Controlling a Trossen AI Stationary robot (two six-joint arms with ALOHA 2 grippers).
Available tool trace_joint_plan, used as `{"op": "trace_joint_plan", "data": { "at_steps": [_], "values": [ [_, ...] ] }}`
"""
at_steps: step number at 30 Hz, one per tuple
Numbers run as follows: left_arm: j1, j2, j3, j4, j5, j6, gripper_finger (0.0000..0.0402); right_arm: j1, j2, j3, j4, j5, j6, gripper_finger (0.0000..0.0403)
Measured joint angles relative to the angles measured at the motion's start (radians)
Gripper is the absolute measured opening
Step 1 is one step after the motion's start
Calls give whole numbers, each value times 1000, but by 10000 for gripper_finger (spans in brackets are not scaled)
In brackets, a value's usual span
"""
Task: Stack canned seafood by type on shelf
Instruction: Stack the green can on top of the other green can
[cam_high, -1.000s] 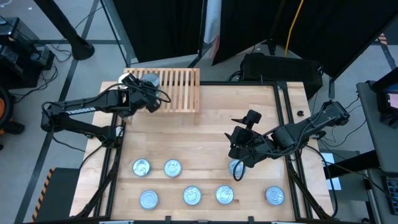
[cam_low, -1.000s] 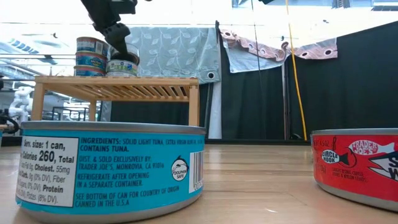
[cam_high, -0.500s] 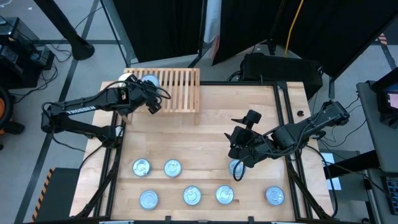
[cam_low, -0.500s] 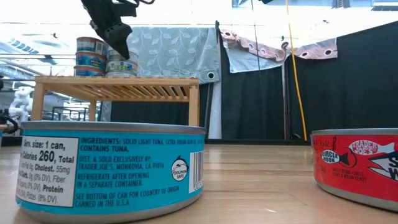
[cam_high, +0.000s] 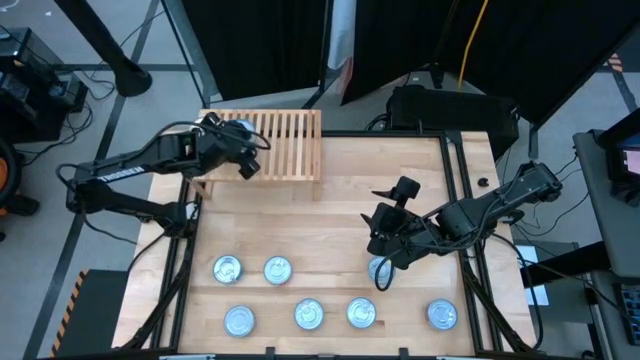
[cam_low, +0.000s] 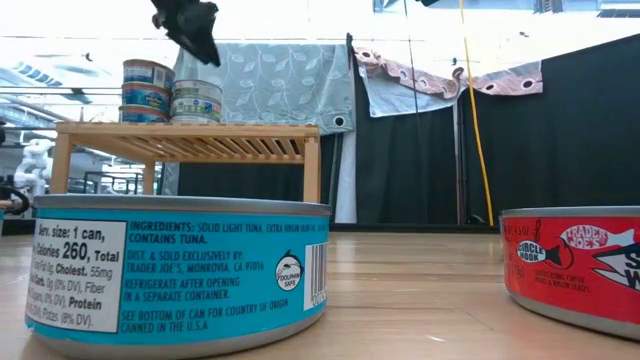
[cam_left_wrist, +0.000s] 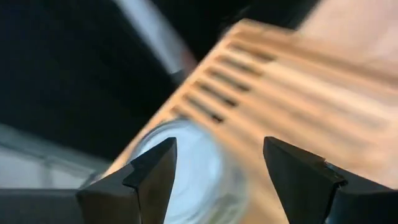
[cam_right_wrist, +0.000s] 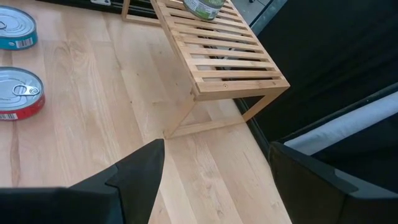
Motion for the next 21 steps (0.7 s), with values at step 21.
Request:
{"op": "trace_joint_plan", "data": {
  "at_steps": [21],
  "values": [
    [-765, -5, -180, 48, 531, -484, 159, -5, 24, -64, 355, -289, -194, 279]
  ]
}}
